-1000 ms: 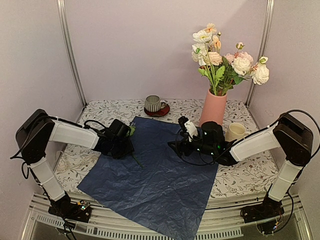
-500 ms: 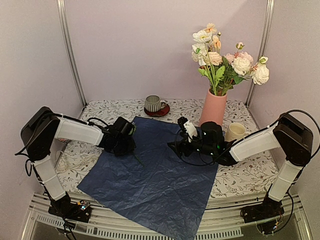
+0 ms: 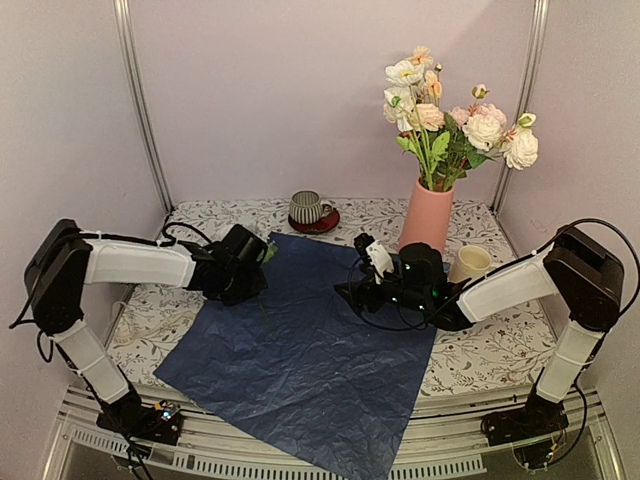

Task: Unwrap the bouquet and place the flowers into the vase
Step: Pick up the fake flower from the flattened wrapping paper.

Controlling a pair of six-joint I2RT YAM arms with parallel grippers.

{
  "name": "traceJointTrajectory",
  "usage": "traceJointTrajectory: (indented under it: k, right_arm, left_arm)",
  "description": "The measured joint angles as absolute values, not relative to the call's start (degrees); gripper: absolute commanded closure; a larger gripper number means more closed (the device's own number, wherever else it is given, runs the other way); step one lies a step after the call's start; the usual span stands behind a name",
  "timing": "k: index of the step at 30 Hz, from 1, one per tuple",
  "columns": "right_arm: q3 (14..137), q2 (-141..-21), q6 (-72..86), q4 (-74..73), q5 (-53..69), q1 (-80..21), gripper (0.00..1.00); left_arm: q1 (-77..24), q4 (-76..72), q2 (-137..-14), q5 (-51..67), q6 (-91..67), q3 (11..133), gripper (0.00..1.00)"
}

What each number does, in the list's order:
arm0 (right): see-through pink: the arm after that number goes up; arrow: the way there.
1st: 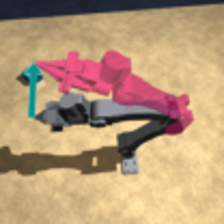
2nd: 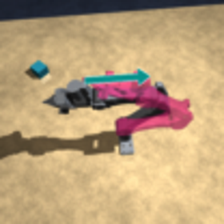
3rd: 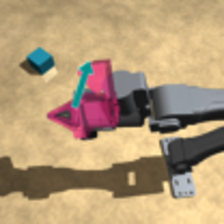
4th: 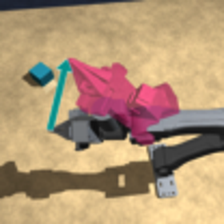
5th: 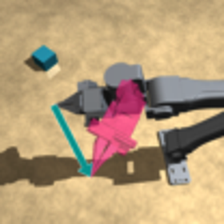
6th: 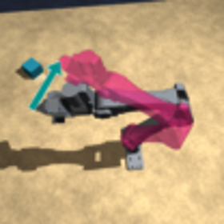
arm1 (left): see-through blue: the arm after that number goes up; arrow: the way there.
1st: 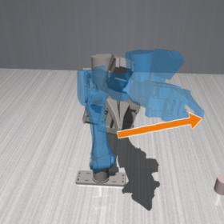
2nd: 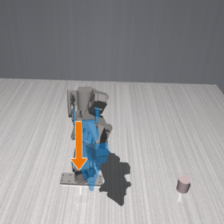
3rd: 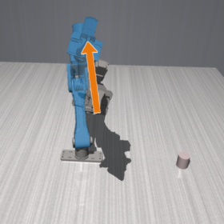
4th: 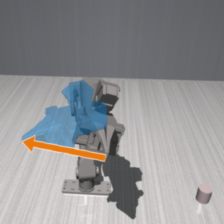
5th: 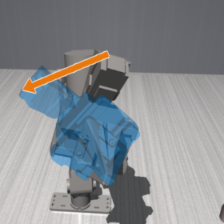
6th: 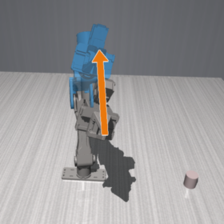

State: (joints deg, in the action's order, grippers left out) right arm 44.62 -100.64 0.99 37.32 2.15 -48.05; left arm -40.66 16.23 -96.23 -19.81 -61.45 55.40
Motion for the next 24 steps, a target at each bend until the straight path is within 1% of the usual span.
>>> traceJointTrajectory:
  k: [5,9,15,19,23,24]
  right_arm:
    - [44.6,-100.6,1.0,37.3,2.1,-48.3,0.14]
    - [44.6,-100.6,1.0,37.3,2.1,-48.5,0.14]
    - [44.5,-99.0,1.0,36.6,2.2,-48.7,0.13]
    - [43.8,-93.0,1.0,35.3,2.3,-48.8,0.12]
    - [45.6,-86.4,1.5,31.0,2.9,-48.8,0.1]
    - [46.8,-85.3,1.7,29.6,3.2,-48.8,0.08]
  left_arm:
    - [-43.7,16.1,-88.1,-22.4,-56.8,55.3,1.0]
    - [-44.9,9.8,-81.9,-21.2,-51.0,52.5,1.0]
    - [-44.9,-6.9,-72.7,-12.8,-40.9,41.2,1.0]
    - [-44.9,-15.5,-67.3,-6.3,-36.0,35.2,1.0]
    - [-44.9,-21.9,-63.5,-0.6,-32.6,33.0,1.0]
    - [-44.9,-23.6,-62.7,1.1,-31.9,32.5,1.0]
